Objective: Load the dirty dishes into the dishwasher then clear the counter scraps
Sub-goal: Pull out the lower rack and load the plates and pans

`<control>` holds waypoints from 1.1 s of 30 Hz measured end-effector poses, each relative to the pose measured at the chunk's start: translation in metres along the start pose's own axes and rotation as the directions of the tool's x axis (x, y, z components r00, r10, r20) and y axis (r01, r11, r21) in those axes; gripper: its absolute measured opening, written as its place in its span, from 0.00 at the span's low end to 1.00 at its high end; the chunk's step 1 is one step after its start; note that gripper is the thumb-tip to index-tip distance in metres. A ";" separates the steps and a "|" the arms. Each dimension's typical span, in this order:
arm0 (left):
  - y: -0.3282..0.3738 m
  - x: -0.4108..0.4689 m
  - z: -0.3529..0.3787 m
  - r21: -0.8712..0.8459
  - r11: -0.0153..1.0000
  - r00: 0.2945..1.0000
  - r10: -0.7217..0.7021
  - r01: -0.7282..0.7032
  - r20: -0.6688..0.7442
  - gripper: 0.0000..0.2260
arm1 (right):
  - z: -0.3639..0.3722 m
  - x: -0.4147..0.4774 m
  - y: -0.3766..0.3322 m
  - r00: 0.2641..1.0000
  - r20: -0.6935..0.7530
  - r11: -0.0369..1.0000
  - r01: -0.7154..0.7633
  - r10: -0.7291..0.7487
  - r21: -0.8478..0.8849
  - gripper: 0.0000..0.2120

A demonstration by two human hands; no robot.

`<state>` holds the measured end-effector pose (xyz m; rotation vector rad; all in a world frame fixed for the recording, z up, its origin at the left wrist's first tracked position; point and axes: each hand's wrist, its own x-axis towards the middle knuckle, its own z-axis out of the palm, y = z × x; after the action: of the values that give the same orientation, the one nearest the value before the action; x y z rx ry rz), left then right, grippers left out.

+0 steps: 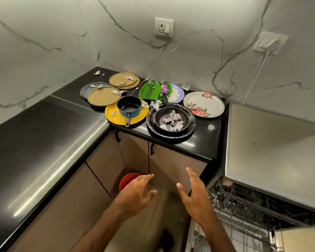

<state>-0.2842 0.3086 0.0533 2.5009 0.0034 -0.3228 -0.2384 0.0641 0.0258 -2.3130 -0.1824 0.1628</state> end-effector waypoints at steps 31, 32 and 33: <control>-0.031 0.384 -0.088 -0.362 0.892 0.963 -0.257 0.270 0.084 0.28 | -0.008 0.325 -0.024 0.858 -0.171 0.874 -0.467 0.485 0.138 0.21; -0.033 0.390 -0.089 -0.373 0.878 0.954 -0.281 0.300 0.104 0.27 | -0.006 0.330 -0.020 0.843 -0.159 0.857 -0.494 0.514 0.149 0.21; -0.035 0.396 -0.090 -0.381 0.865 0.945 -0.304 0.326 0.119 0.26 | -0.005 0.334 -0.017 0.834 -0.142 0.844 -0.513 0.534 0.157 0.21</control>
<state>0.1180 0.3601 0.0121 2.0790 0.4210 -0.4739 0.0887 0.1331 0.0211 -2.1959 0.5530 0.2303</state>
